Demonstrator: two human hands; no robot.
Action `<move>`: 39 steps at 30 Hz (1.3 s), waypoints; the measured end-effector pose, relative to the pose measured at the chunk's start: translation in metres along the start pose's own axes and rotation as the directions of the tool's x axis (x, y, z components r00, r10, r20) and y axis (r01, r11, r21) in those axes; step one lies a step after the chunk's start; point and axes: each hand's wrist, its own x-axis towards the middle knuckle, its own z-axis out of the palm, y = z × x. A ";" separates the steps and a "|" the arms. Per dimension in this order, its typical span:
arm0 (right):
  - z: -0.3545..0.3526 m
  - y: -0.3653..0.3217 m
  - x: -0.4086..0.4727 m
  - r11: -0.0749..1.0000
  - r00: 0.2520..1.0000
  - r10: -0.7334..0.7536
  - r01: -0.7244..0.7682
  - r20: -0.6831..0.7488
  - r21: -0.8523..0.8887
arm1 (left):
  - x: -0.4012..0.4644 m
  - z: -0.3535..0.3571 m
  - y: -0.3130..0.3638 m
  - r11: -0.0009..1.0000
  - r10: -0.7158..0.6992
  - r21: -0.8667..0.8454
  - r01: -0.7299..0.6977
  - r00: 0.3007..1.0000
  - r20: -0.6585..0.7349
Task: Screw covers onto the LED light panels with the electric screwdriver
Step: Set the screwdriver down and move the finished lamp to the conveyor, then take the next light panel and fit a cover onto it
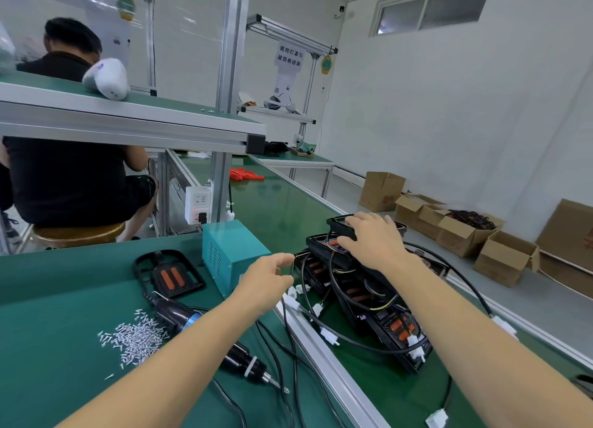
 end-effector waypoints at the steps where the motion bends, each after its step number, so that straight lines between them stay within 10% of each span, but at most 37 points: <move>1: 0.000 -0.006 -0.002 1.000 0.999 -0.014 0.013 0.028 0.018 | -0.001 -0.002 -0.001 0.999 0.006 0.040 -0.006 1.000 0.018; 7: 0.009 -0.070 -0.031 0.964 0.975 -0.160 0.120 0.155 0.238 | -0.020 -0.017 -0.016 0.893 0.037 0.448 -0.048 0.999 0.034; 15: 0.040 -0.178 -0.066 0.883 0.909 -0.365 0.269 0.203 0.385 | -0.070 -0.061 -0.070 0.687 -0.131 0.686 0.240 0.969 -0.209; 39: 0.053 -0.485 -0.123 0.594 0.618 -0.767 0.581 0.173 0.557 | -0.246 -0.275 -0.228 0.455 -0.326 0.432 0.778 0.598 -0.733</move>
